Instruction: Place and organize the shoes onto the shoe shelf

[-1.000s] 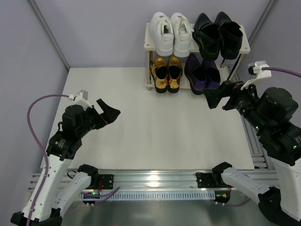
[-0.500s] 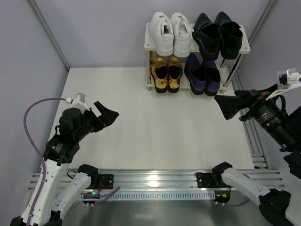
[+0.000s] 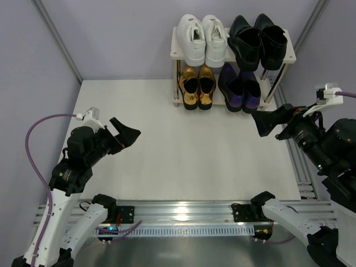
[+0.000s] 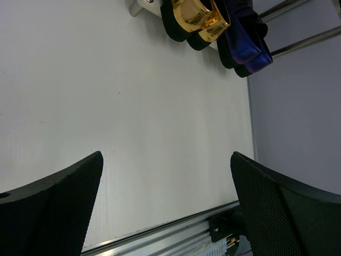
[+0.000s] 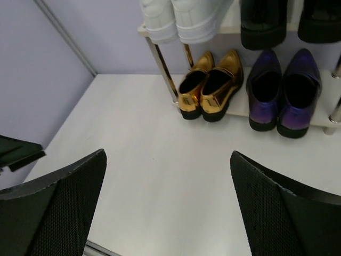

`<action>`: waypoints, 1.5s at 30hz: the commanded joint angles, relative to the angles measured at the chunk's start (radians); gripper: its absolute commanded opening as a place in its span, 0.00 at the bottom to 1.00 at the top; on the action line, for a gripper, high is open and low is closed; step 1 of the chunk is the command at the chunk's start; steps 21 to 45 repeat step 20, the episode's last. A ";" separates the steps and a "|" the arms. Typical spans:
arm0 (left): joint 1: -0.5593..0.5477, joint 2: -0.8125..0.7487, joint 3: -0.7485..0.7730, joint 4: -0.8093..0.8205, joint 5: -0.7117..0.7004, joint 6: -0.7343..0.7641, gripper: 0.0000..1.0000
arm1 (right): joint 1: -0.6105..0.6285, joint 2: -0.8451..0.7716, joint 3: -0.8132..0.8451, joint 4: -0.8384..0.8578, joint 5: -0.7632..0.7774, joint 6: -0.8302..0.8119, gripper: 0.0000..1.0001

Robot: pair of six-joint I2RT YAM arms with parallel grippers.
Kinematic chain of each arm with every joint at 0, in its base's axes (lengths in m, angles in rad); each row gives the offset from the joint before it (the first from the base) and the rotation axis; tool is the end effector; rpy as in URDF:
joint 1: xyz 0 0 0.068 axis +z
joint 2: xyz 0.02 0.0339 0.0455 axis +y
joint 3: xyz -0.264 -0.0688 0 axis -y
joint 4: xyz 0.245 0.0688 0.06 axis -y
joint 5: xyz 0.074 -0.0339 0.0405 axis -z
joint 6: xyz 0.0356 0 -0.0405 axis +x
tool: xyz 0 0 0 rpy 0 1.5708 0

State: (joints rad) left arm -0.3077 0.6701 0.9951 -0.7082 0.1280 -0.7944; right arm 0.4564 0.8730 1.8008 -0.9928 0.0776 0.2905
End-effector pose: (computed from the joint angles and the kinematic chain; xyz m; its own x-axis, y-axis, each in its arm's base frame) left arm 0.1201 -0.0429 0.3717 -0.5445 -0.5694 -0.6158 0.0353 0.7180 -0.6951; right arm 0.0537 0.0233 0.5407 -0.1618 0.2387 -0.9575 -0.3378 0.8983 0.2810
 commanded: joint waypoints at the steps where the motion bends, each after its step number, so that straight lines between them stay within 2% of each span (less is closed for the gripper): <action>1: -0.001 0.000 0.019 0.021 0.028 0.017 1.00 | 0.001 -0.131 -0.212 0.143 0.163 -0.025 0.98; 4: -0.002 0.003 0.020 0.019 0.032 0.026 1.00 | 0.001 -0.164 -0.274 0.158 0.165 -0.030 0.97; 9: -0.001 0.013 0.019 0.024 0.042 0.032 1.00 | -0.001 -0.149 -0.262 0.106 0.159 -0.024 0.97; 45: -0.002 0.022 0.013 0.041 0.050 0.040 1.00 | -0.001 -0.127 -0.288 0.105 0.175 -0.008 0.97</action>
